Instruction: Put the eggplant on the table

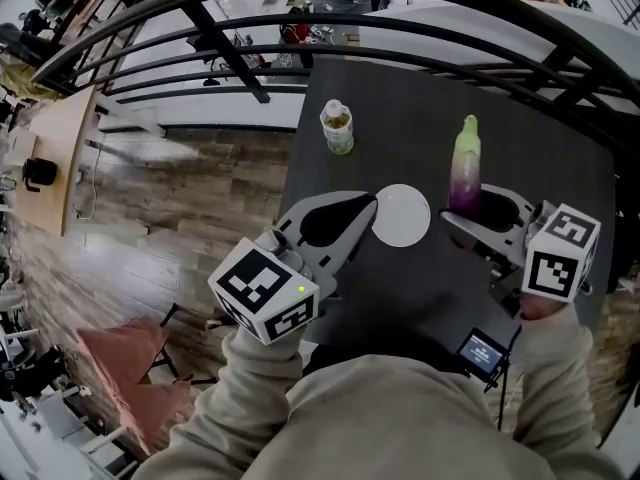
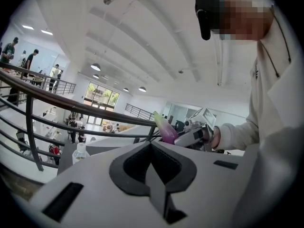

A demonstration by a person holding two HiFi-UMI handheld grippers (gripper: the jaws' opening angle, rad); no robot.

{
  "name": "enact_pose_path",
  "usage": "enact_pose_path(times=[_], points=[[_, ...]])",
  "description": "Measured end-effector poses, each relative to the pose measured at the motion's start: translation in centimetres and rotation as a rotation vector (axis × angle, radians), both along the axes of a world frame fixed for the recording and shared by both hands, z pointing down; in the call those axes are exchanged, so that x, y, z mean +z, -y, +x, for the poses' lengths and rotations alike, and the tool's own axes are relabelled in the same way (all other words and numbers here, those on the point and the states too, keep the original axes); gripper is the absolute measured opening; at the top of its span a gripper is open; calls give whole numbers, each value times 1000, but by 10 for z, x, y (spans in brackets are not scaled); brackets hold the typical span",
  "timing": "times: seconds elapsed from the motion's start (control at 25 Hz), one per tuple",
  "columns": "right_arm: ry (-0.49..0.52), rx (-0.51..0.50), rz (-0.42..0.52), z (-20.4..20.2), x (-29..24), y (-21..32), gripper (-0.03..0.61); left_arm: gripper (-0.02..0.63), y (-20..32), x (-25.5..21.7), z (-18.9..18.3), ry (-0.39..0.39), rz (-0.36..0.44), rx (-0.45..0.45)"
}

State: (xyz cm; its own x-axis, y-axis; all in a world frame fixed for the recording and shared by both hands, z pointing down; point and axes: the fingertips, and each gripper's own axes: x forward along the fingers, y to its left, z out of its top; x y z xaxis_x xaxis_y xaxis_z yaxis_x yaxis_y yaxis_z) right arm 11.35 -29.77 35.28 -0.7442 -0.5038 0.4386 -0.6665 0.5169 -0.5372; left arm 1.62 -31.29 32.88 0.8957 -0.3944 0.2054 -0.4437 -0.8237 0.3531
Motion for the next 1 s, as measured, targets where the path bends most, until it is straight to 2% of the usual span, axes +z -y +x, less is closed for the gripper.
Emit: enact_pose_path(times=[0.44, 1.0], points=[[-25, -11, -79, -7, 62, 6, 230, 0, 3, 48, -19, 10, -45, -78], [-88, -35, -166, -10, 132, 1, 230, 0, -10, 109, -19, 20, -118, -91]])
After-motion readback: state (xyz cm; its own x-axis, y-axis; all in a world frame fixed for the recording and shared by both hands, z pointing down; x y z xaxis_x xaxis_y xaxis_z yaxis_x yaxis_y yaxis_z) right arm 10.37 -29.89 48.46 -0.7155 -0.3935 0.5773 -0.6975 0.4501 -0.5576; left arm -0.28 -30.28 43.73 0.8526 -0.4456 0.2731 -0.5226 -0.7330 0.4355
